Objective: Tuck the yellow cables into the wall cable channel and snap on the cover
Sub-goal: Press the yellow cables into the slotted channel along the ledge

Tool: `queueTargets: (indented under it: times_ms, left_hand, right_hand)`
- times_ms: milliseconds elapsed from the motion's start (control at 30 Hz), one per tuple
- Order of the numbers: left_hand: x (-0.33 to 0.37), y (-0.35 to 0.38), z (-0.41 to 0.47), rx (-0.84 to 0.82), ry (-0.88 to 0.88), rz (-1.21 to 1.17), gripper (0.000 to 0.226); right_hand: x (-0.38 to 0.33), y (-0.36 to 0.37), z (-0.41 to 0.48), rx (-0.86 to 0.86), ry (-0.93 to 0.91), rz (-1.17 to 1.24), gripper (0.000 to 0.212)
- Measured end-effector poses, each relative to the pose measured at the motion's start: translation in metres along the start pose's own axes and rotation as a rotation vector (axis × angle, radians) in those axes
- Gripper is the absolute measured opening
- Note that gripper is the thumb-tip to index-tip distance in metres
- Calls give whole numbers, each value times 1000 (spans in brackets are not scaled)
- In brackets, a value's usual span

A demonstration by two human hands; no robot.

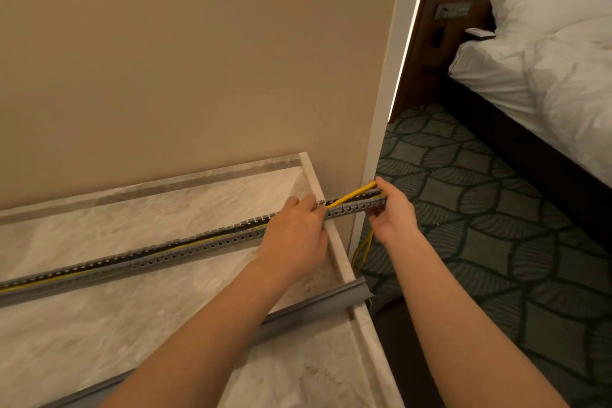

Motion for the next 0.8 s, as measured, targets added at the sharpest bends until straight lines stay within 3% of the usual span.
queueTargets:
  times_ms: [133, 200, 300, 567, 800]
  left_hand:
    - [0, 3, -3, -22, -5, -24, 41]
    - [2, 3, -4, -25, -9, -12, 43]
    - [3, 4, -5, -47, -22, -5, 45]
    - [6, 7, -7, -82, 7, 86, 57]
    - [7, 8, -8, -90, 9, 67, 64]
  right_hand:
    - [-10, 1, -5, -66, 228, 264, 32]
    - [-17, 0, -3, -35, 282, 271, 37]
    - [-26, 1, 4, -3, 208, 113, 35]
    - [-11, -1, 3, 131, 14, 102, 18]
    - [-4, -15, 5, 39, 115, 124, 32]
Point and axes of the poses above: each hand's wrist, its own z-axis towards the middle knuckle, its own y-axis out of the palm, x = y × z, the point moved 2 cm from there along z, towards the middle knuckle, and after that the axes turned 4 degrees about z, right-handed, at the moved point
